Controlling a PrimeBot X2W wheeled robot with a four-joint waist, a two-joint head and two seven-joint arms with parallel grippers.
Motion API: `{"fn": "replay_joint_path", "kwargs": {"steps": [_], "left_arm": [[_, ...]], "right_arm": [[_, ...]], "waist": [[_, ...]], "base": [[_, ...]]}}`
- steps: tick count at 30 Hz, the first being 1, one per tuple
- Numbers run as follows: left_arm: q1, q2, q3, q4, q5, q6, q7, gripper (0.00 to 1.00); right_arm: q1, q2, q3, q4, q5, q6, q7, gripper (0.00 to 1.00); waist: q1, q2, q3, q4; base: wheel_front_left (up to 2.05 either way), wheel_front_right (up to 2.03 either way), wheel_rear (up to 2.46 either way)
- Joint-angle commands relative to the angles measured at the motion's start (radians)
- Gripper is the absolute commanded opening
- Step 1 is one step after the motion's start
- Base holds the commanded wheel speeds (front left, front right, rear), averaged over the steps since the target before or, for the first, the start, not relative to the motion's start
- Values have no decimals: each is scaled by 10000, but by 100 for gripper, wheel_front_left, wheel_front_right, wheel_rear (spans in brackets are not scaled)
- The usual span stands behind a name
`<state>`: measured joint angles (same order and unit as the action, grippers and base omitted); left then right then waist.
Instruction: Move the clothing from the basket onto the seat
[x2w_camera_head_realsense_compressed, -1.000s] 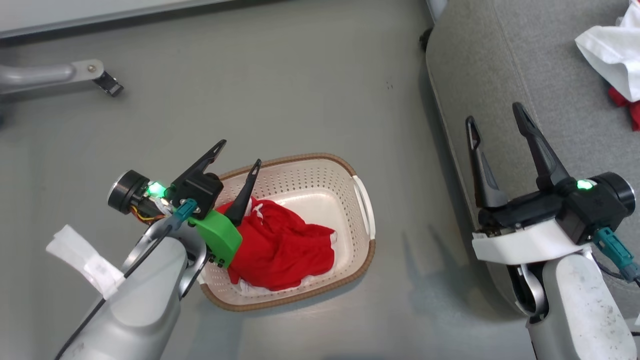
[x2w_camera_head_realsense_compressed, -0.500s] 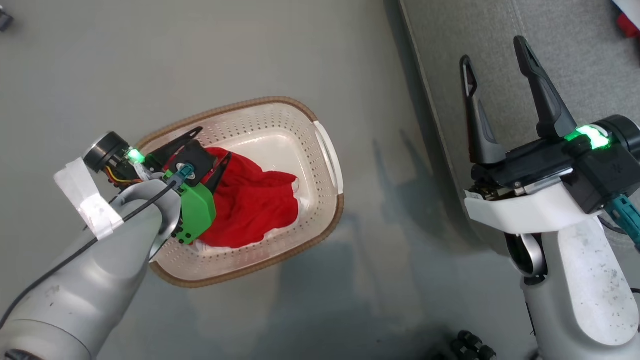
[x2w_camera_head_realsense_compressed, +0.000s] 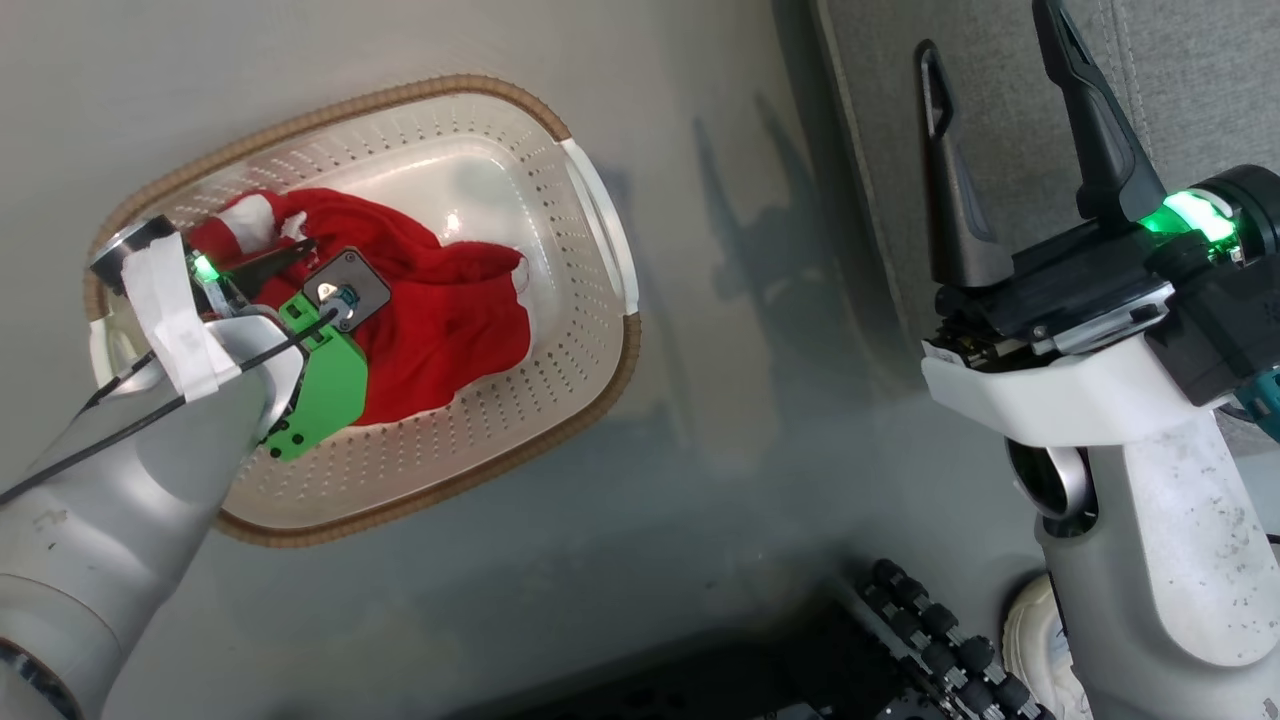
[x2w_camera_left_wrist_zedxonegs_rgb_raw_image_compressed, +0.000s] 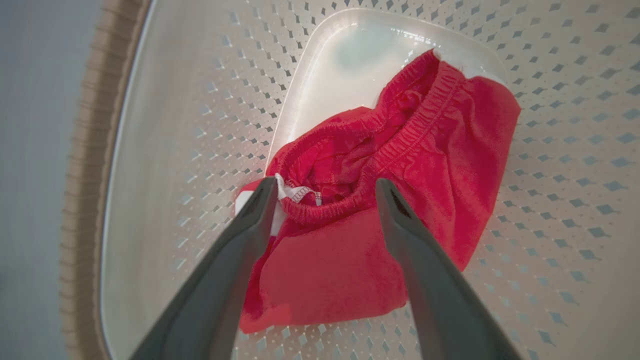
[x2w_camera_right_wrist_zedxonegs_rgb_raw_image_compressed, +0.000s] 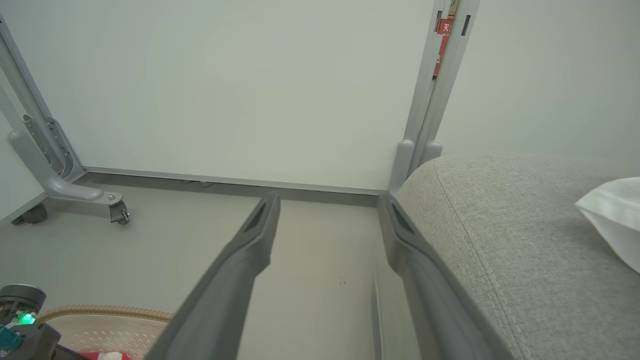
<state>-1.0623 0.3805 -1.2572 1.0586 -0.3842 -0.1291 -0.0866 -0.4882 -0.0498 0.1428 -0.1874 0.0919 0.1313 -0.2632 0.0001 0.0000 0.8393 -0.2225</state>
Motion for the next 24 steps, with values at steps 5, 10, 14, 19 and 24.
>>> {"fn": "replay_joint_path", "kwargs": {"steps": [5,10,14,19,24], "left_arm": [[-408,223,-209,172,-124,-20,788,100],[-484,324,-244,189,211,-20,1847,100],[-545,405,-242,42,489,-18,2526,100],[-573,512,-244,-85,777,-20,3016,100],[-669,600,-247,-31,827,-20,3137,100]], "right_arm": [[-225,-12,41,-158,107,-10,-23,100],[-244,-12,56,-291,153,-10,-22,100],[-276,-12,68,-378,144,-10,-23,100],[-240,-14,43,-509,153,-10,-23,100],[-199,-14,14,-679,114,-10,-23,100]], "waist": [[-1,0,1150,-464],[-1,0,1559,-504],[-1,0,1832,-548],[-1,0,2124,-598],[-1,0,2383,-655]], "base": [[0,0,0],[0,0,0],[0,0,0],[0,0,0],[0,0,0]]}}
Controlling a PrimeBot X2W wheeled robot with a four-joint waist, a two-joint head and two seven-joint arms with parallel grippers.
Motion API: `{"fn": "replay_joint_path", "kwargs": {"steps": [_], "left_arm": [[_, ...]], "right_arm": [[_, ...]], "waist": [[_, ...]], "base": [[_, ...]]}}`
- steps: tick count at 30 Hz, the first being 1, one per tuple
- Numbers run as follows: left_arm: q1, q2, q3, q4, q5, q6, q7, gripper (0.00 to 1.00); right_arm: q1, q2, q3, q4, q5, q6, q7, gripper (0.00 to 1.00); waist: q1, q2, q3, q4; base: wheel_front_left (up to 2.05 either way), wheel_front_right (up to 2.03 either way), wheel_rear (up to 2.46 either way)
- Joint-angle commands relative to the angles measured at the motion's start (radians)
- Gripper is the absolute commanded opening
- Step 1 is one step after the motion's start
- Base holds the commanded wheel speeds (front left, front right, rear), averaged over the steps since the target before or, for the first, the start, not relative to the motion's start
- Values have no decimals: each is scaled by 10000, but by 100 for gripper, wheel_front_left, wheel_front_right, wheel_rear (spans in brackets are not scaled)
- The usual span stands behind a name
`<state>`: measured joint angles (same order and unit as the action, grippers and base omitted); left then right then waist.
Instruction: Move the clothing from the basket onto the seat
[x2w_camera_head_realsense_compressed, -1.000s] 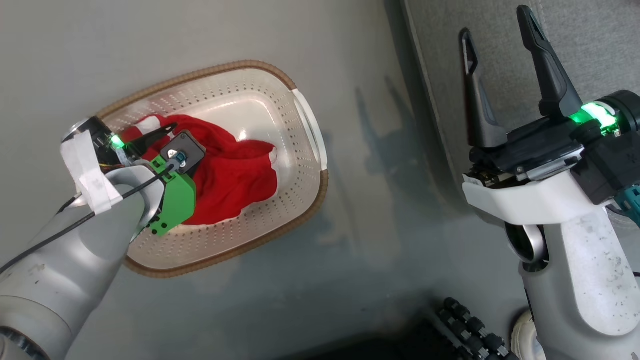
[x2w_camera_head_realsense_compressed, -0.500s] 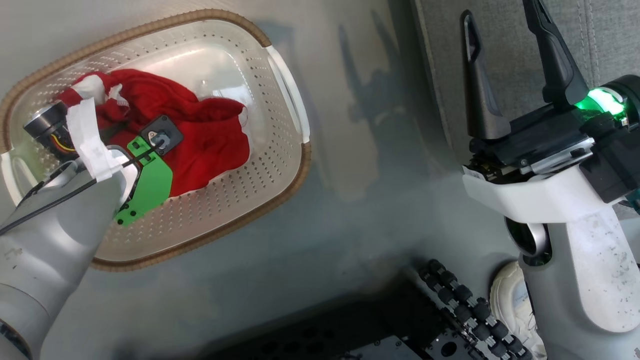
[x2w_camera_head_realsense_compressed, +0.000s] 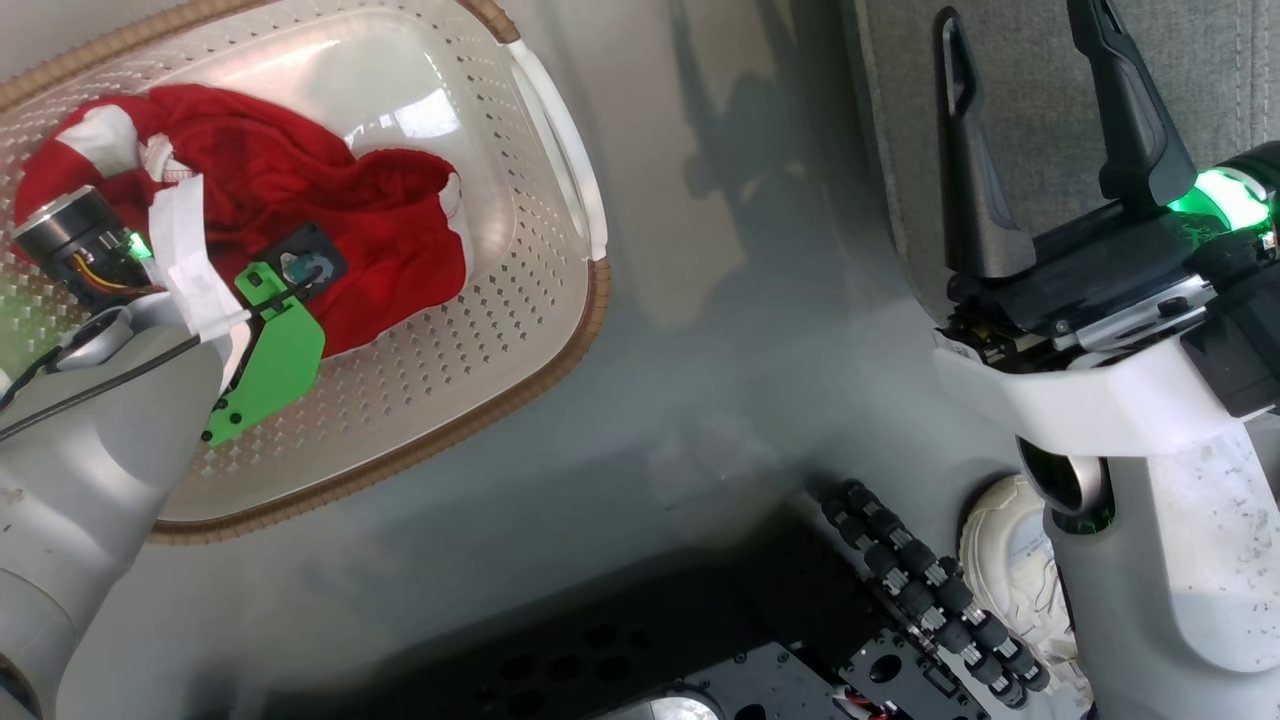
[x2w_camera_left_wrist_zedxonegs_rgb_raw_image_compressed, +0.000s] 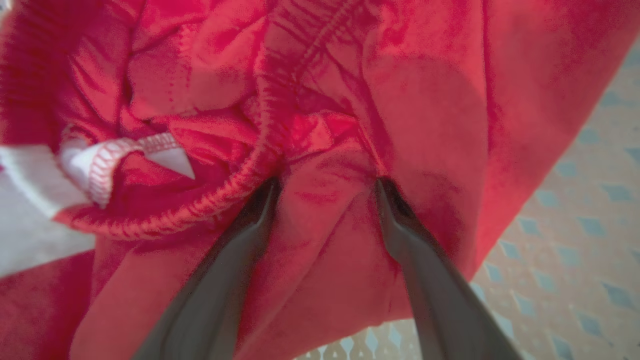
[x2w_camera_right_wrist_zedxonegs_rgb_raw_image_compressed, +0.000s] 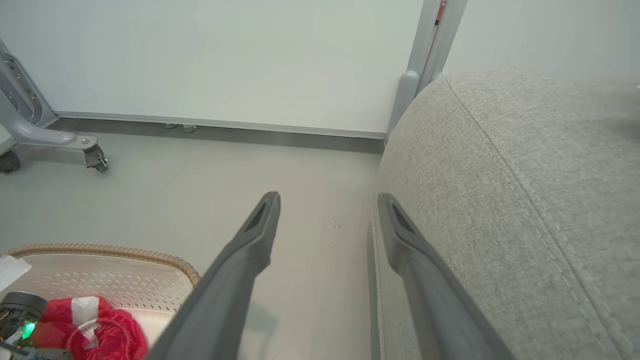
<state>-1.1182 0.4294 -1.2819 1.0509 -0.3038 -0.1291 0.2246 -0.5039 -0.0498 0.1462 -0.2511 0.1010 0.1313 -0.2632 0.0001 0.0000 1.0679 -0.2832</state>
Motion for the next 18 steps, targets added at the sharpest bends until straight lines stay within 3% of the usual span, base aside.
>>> {"fn": "replay_joint_path", "kwargs": {"steps": [1,5,8,18], "left_arm": [[-95,101,1,69,37,-20,56,100],[-90,-10,2,140,129,-20,93,98],[-126,-102,1,185,308,-20,-40,0],[-98,-427,2,148,320,-20,-489,0]], "right_arm": [[-29,-14,-24,-65,-2,-10,-23,100],[79,-14,-40,-149,-85,-10,-22,100],[136,-14,-34,-171,-137,-10,-23,100],[-147,-13,-93,-35,-107,-10,-23,100]], "waist": [[-1,0,117,-52],[-1,0,164,-20],[-1,0,184,16],[-1,0,-121,158]], "base": [[0,0,0],[0,0,0],[0,0,0],[0,0,0]]}}
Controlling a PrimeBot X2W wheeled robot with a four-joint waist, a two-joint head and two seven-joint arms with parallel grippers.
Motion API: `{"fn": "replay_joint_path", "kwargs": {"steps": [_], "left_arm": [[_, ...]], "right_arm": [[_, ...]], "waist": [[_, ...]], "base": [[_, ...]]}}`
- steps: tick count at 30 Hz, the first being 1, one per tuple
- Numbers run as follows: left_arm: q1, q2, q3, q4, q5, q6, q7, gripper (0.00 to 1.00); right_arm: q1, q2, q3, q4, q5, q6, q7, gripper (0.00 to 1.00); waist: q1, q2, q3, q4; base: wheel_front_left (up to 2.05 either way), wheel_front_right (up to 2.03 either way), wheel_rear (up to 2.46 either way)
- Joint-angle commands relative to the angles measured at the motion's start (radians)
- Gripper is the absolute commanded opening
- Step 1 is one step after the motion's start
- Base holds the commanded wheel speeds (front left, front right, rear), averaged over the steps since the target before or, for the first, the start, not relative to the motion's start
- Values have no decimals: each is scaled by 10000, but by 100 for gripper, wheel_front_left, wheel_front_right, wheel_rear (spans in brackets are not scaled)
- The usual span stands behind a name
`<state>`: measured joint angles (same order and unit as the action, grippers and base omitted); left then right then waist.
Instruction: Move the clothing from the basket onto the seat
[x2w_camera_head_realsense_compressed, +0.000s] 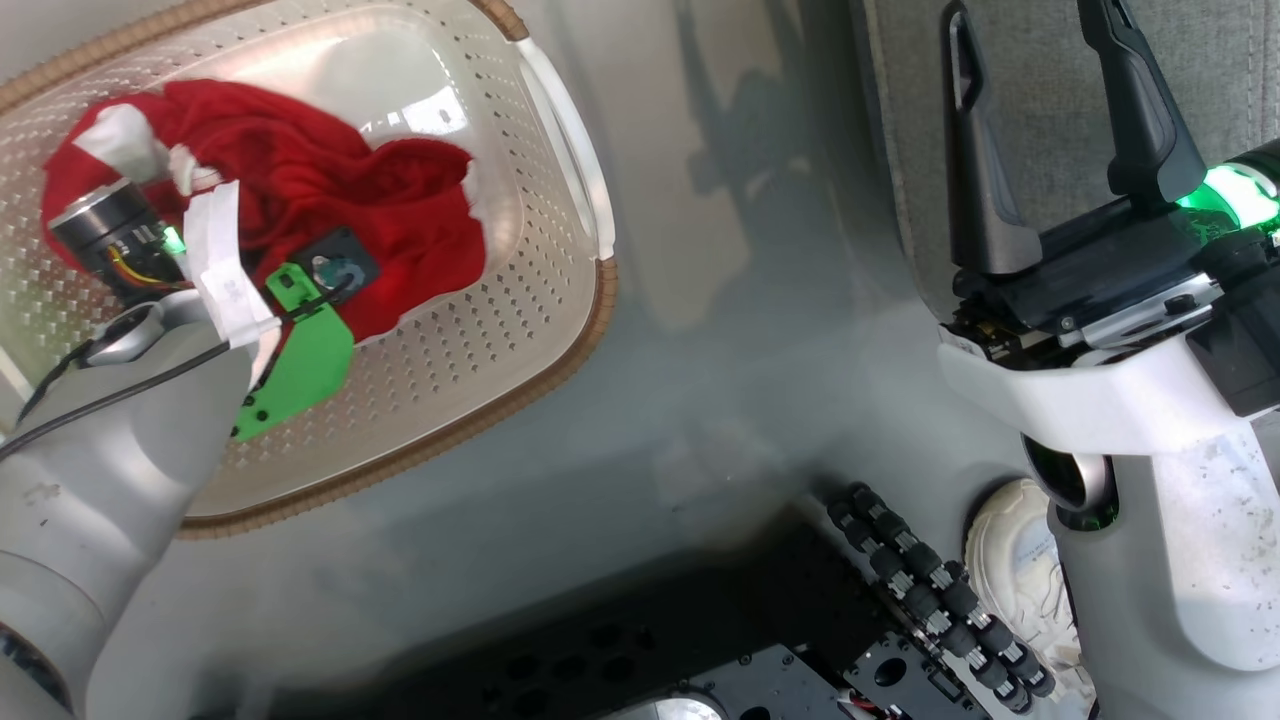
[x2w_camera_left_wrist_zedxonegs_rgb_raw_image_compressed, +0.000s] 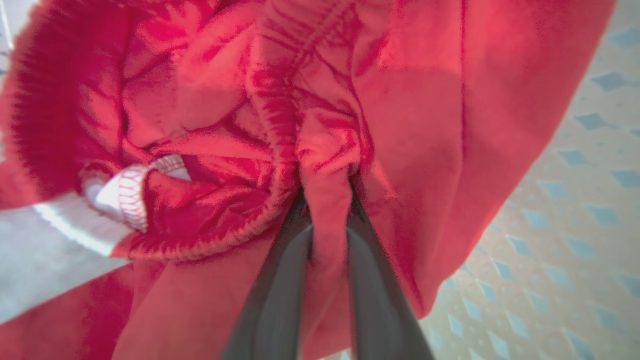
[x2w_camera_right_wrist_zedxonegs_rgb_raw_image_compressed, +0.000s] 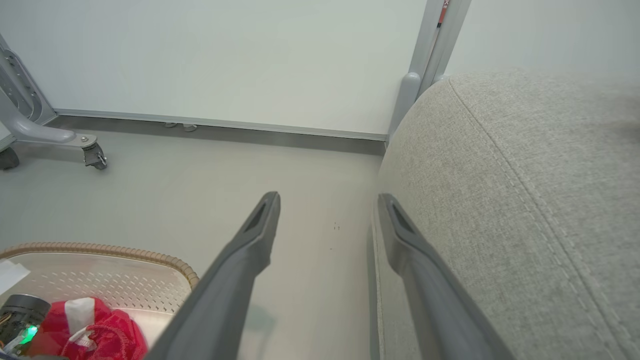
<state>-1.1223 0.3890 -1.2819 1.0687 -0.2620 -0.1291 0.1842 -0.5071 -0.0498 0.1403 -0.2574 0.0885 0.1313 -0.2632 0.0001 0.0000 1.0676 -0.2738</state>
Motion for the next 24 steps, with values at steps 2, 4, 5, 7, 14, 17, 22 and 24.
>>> {"fn": "replay_joint_path", "kwargs": {"steps": [2,4,5,7,14,17,22,24], "left_arm": [[-24,-126,4,-93,-238,-20,-320,0],[-7,-260,4,-156,-467,-20,-597,0],[35,-325,4,-183,-443,-20,-700,0],[154,-486,2,-245,-523,-20,-968,0],[448,-1044,4,-366,-822,-20,-1895,0],[592,-1301,2,-385,-1076,-20,-2336,0],[771,-1654,4,-356,-1660,-19,-3203,0],[859,-1783,7,-291,-1908,-19,-3575,0]], "right_arm": [[-125,-15,-78,68,20,-10,-23,100],[-115,-15,-142,111,23,-10,-23,100],[-90,-15,-170,144,5,-10,-23,100],[-5,-17,-223,221,-32,-10,-23,100],[312,-17,-384,510,-182,-10,-23,100],[458,-20,-503,676,-282,-10,-23,100],[818,-20,-699,946,-454,-10,-23,100],[995,-21,-789,1043,-498,-10,-23,100]], "waist": [[-1,0,-279,143],[-1,0,-482,252],[-1,0,-593,311],[-1,0,-891,456],[-1,0,-2019,936],[-1,0,-2590,1189],[-1,0,-3504,1664],[-1,0,-3875,1862]], "base": [[0,0,0],[0,0,0],[0,0,0],[0,0,0],[0,0,0],[0,0,0],[0,0,0],[0,0,0]]}}
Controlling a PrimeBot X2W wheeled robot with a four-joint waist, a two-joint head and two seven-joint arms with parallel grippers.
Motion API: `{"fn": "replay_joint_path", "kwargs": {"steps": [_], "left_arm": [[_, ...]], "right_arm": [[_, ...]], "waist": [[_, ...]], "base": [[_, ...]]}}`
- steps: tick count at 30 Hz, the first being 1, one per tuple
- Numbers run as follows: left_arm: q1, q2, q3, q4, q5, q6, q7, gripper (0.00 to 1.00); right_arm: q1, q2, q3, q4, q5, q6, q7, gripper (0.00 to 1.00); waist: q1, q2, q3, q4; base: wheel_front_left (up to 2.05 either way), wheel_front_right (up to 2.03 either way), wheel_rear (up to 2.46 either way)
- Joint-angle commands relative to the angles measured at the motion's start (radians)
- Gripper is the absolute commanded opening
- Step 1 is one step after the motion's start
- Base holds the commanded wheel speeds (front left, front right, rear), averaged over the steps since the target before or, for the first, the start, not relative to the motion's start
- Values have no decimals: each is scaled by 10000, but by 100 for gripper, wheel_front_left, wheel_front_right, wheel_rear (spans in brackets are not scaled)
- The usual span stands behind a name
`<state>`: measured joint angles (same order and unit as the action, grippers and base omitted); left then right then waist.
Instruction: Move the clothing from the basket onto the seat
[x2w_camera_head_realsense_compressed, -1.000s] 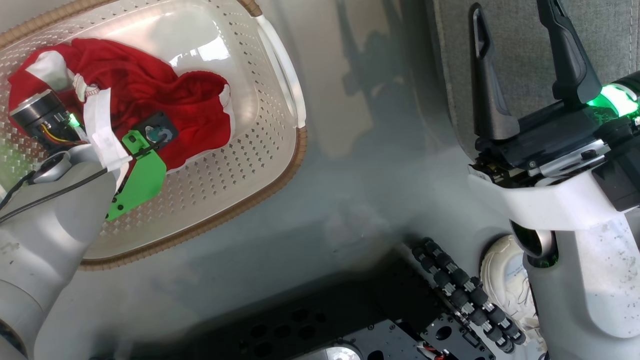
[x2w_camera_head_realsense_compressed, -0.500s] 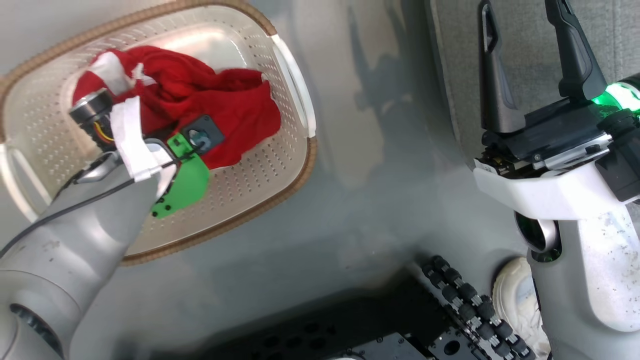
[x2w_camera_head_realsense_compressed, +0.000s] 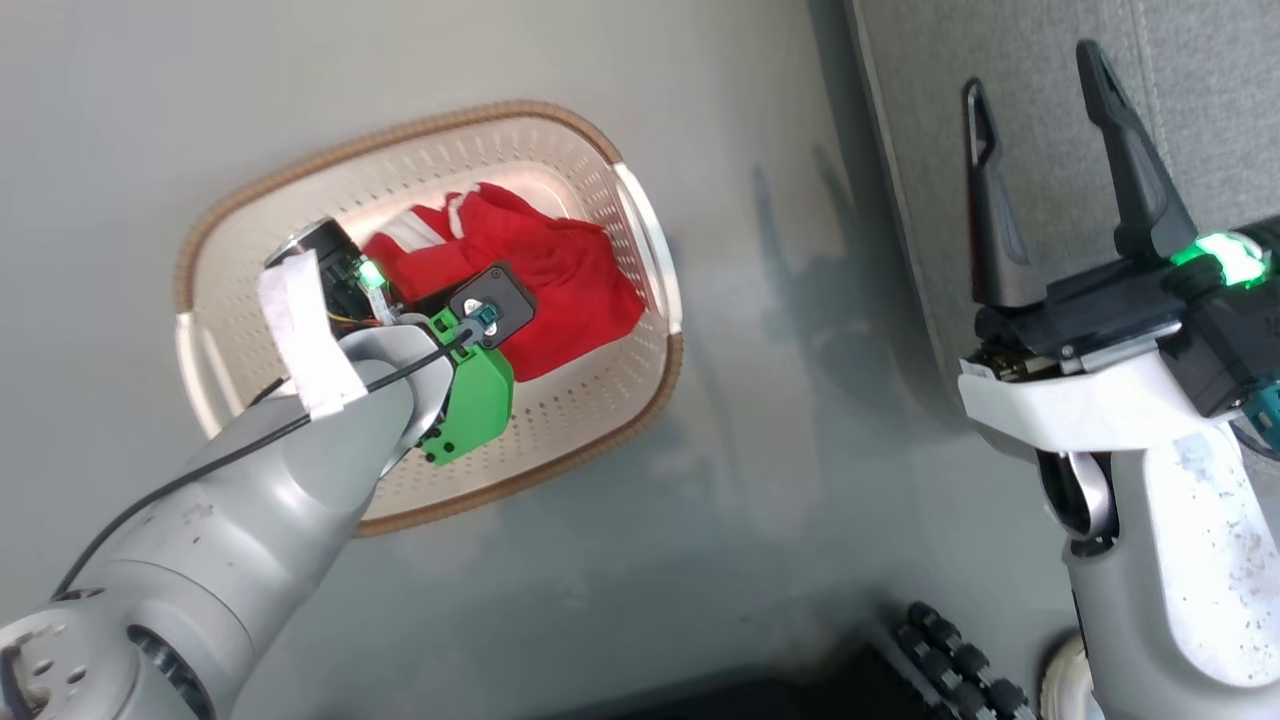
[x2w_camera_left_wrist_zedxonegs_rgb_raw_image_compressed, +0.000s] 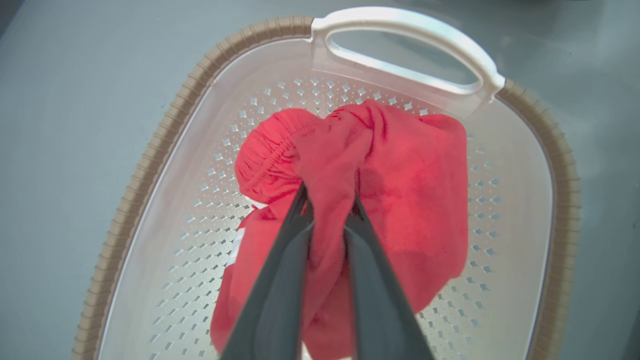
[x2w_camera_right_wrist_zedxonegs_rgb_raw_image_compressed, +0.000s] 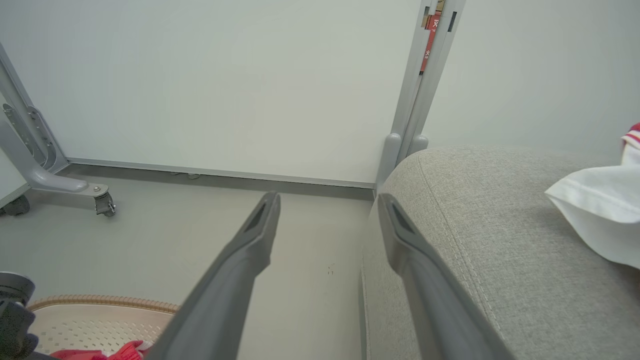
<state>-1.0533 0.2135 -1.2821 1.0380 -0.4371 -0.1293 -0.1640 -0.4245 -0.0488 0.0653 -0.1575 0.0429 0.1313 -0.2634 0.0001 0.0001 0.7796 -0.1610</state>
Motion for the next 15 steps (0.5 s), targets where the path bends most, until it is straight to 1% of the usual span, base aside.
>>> {"fn": "replay_joint_path", "kwargs": {"steps": [1,6,8,10,15], "left_arm": [[224,-101,7,66,-376,-19,-262,0],[397,-304,62,136,-1088,-19,-814,0],[464,-304,204,80,-1311,-19,-952,0],[559,-284,406,-8,-1503,-19,-1009,0],[862,-43,1368,-1117,-1447,153,-1013,0]], "right_arm": [[257,-31,-102,75,-53,-10,-21,100],[690,-32,-272,293,-157,-10,-21,100],[836,-32,-311,345,-168,-10,-21,100],[1000,-32,-358,385,-154,-10,-21,100],[1370,-32,-475,438,-114,-10,-21,100]], "waist": [[-1,-1,-1204,846],[-1,-1,-2104,1256],[-1,-1,-2428,1387],[-1,-1,-2742,1500],[-1,-1,-3359,1757]], "base": [[0,0,0],[0,0,0],[0,0,0],[0,0,0],[0,0,0]]}}
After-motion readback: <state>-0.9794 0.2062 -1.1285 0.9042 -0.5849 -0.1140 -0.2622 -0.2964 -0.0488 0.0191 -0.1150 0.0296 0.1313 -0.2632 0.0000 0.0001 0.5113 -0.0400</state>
